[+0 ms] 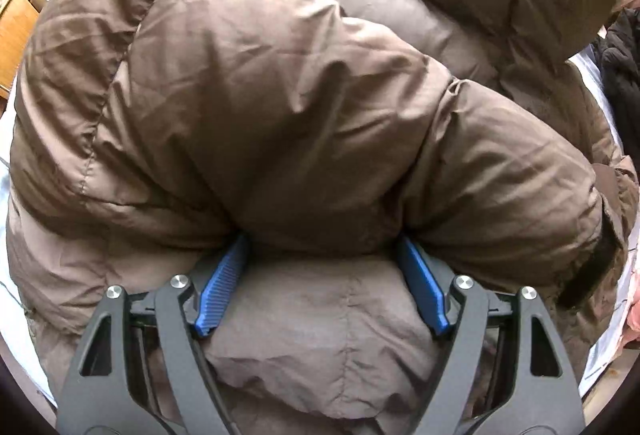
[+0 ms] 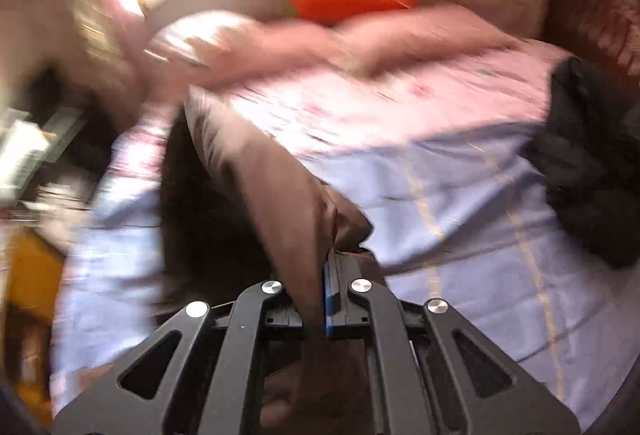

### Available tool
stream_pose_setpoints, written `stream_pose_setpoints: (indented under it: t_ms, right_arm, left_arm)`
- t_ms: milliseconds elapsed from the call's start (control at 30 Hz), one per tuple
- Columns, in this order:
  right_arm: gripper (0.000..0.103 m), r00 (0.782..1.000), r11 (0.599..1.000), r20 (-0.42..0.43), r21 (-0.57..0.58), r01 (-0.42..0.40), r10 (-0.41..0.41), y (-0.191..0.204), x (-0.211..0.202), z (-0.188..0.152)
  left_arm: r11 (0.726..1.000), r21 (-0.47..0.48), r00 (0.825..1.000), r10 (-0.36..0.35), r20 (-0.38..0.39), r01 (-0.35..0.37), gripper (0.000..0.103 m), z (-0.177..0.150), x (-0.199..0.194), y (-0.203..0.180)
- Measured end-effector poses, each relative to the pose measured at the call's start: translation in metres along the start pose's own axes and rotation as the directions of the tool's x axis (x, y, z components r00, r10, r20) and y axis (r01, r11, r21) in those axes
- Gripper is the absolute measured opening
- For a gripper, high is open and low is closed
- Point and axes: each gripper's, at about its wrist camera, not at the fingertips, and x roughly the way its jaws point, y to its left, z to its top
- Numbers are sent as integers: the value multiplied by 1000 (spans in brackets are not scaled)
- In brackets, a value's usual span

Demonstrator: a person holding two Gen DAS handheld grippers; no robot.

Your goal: Fold large clothes

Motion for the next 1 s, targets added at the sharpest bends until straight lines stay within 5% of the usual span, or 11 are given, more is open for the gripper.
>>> stream_pose_setpoints:
  t_ms: [100,300,433,500,600,667,733,800,867,1000]
  right_arm:
    - [6,983,981,20,-69,-179,181,6,-82,-19]
    - [6,945,925,-38,-195,-327,326,-9,-207,-117]
    - [6,942,916,-160,-232,-327,295,-34,-224,-196]
    - [7,944,929,-212,-222,-297,251,-49,-216,-224]
    - [7,940,936,-318,-274,-220,128,-49,-197,-262]
    - [7,932,911,-361,-369,-181,39,-38,-187,-283]
    - [7,929,899,-369,-414,-145,-20,-32,-182,-297]
    - [7,930,904,-364,-412,-111,-52,-31,-178,-306]
    - [10,930,923,-364,-371,-98,-47,-38,-176,-307]
    - [12,938,913,-347,-385,-135,-8,-38,-192,-307]
  left_arm:
    - [998,-45,999,-43,-9,42,77,4,-7,15]
    - [956,-240,986,-165,34,168,77,-3,-45,58]
    - [910,-399,979,-30,203,111,77,-20,-111,110]
    - [878,-460,942,35,334,130,77,-32,-153,131]
    - [874,-438,868,37,494,212,82,-45,-196,136]
    - [887,-357,803,-25,596,293,88,-50,-221,127]
    - [908,-254,772,-109,626,335,89,-48,-236,112]
    - [923,-177,777,-171,605,341,89,-47,-234,91]
    - [941,-111,806,-208,555,320,89,-46,-224,71]
    - [968,-73,890,-190,415,241,89,-52,-193,45]
